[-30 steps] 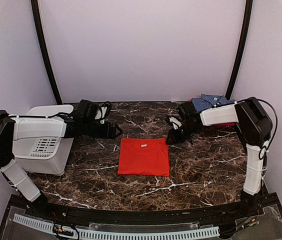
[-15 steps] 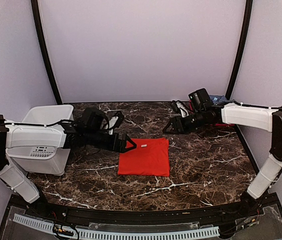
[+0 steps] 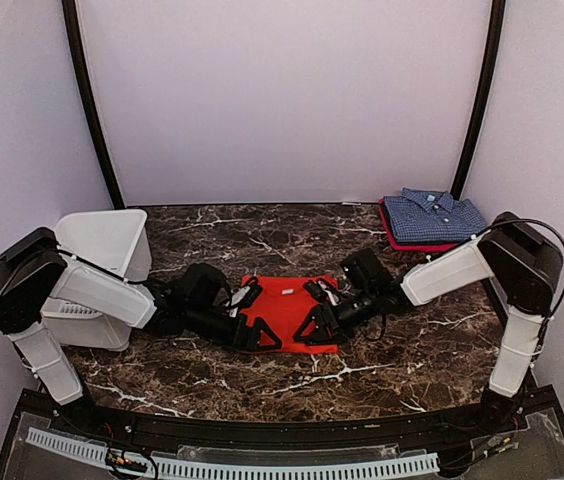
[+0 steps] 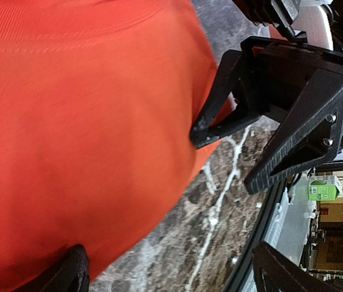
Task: Fold and stack the mixed laundry pile
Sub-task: Smooth out the square-folded T-shirt at the center of the board, then pick up the square-folded T-shirt from the center of the board.
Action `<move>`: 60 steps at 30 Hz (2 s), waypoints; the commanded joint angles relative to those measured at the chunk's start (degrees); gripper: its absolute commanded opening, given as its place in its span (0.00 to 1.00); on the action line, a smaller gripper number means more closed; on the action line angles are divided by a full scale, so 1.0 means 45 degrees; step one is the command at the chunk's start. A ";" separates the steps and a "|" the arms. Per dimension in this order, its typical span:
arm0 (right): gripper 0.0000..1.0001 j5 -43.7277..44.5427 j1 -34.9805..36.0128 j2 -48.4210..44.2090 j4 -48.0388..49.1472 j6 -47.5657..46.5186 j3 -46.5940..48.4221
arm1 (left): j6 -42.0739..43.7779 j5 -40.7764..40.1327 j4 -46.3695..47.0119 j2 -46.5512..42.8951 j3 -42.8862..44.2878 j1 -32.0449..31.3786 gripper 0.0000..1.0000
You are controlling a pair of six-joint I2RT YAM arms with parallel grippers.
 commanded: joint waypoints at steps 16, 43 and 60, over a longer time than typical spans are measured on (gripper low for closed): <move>0.50 0.2880 -0.1441 -0.2087 -0.2382 -0.2403 0.0073 | -0.0118 -0.2125 -0.0632 -0.2088 -0.1240 0.1553 0.96; 0.52 0.1521 -0.4945 -0.6561 -0.1541 0.0916 -0.3796 | 1.2668 -0.5818 -0.2054 0.3898 0.6515 -0.3783 0.49; 0.53 0.1035 -0.5054 -0.6101 -0.0389 0.1211 -0.4720 | 1.3303 -0.5640 -0.1708 0.6125 0.7778 -0.3757 0.12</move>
